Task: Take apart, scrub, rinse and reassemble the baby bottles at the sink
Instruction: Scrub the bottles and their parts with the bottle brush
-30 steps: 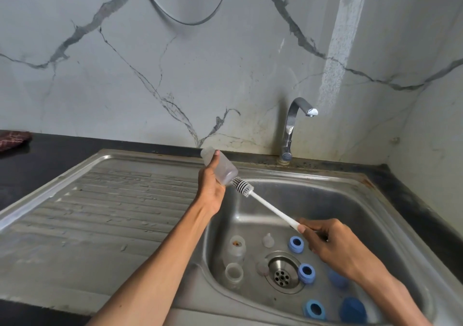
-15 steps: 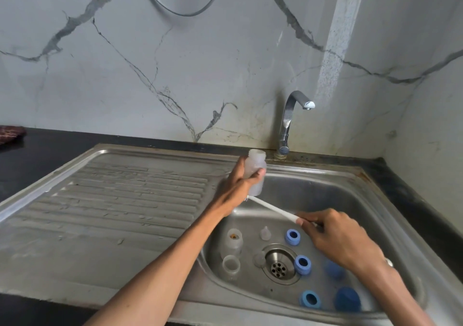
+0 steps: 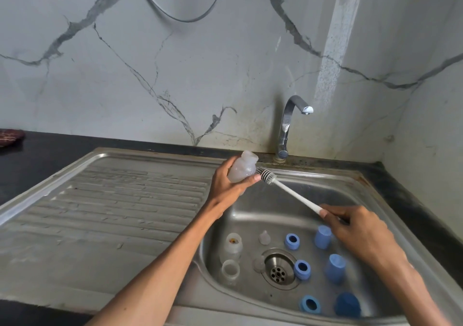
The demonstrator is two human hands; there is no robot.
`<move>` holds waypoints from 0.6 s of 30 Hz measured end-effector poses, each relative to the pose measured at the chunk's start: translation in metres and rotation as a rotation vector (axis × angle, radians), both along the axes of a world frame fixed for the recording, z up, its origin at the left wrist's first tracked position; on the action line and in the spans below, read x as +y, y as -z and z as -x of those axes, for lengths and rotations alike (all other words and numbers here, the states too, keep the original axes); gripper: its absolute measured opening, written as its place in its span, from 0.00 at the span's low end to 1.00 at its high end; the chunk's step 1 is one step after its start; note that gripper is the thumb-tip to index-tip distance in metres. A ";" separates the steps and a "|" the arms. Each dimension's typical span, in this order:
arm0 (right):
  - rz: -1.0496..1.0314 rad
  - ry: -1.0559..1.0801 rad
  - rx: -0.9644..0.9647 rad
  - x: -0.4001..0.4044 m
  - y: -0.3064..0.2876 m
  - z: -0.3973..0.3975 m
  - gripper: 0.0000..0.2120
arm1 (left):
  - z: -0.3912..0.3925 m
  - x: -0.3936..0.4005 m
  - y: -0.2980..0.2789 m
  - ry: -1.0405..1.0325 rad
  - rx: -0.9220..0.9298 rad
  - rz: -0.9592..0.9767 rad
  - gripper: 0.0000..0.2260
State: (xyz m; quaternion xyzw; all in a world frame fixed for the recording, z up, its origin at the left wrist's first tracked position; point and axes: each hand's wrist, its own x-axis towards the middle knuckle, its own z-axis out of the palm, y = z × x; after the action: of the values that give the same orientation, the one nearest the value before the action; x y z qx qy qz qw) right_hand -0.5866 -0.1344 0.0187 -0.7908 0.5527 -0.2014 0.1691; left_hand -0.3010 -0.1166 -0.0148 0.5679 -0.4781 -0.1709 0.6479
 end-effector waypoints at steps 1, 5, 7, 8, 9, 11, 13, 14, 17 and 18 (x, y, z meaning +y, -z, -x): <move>0.016 0.006 -0.037 0.000 -0.002 0.001 0.14 | -0.001 0.001 0.001 -0.004 0.024 -0.008 0.20; 0.091 -0.059 -0.199 0.006 -0.004 0.001 0.16 | 0.001 -0.002 0.006 -0.069 0.003 -0.051 0.23; 0.092 -0.108 -0.235 0.010 -0.004 -0.002 0.16 | 0.002 -0.008 0.012 -0.193 -0.146 -0.047 0.26; 0.088 -0.120 -0.243 0.010 -0.003 -0.003 0.15 | 0.003 -0.009 0.013 -0.234 -0.179 -0.056 0.25; 0.090 -0.119 -0.241 0.009 -0.003 -0.005 0.14 | 0.004 -0.009 0.014 -0.259 -0.199 -0.069 0.24; 0.117 -0.109 -0.228 0.006 0.000 -0.006 0.13 | 0.006 -0.010 0.014 -0.295 -0.286 -0.105 0.22; 0.138 -0.119 -0.211 0.005 0.005 -0.010 0.14 | 0.013 -0.011 0.016 -0.286 -0.421 -0.153 0.24; 0.136 -0.133 -0.206 0.005 0.007 -0.013 0.14 | 0.019 -0.012 0.015 -0.280 -0.503 -0.186 0.25; 0.145 -0.143 -0.206 0.006 0.008 -0.015 0.15 | 0.026 -0.013 0.014 -0.321 -0.538 -0.198 0.25; 0.155 -0.131 -0.203 0.006 0.007 -0.014 0.14 | 0.022 -0.013 0.014 -0.333 -0.485 -0.173 0.24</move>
State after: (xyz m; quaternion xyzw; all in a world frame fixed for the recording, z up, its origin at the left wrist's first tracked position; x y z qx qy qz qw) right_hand -0.5724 -0.1280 0.0118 -0.8115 0.4626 -0.3109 0.1753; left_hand -0.3231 -0.1294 -0.0288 0.7156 -0.5028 0.0383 0.4833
